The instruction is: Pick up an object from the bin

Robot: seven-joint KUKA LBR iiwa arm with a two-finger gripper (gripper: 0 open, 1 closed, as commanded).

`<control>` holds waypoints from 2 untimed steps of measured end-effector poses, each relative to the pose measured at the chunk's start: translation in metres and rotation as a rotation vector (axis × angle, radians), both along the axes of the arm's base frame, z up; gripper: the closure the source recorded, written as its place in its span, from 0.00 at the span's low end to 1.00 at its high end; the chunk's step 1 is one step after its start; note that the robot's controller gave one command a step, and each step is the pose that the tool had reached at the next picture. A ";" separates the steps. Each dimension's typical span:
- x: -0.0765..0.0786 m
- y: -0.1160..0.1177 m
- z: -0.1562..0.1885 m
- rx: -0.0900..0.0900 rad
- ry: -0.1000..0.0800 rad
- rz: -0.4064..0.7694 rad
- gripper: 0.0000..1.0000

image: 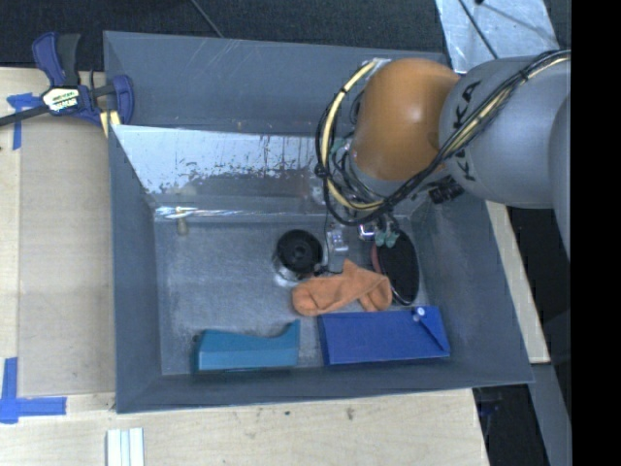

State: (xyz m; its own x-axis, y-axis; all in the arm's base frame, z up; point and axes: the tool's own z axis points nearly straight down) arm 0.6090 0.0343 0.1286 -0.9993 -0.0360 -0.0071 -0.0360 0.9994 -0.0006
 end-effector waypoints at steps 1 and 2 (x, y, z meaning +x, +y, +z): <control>0.000 0.016 -0.040 0.001 0.002 -0.029 1.00; 0.000 0.016 -0.040 0.001 0.002 -0.030 1.00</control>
Offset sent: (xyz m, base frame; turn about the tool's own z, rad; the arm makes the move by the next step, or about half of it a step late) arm 0.0000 0.0000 0.0000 0.0000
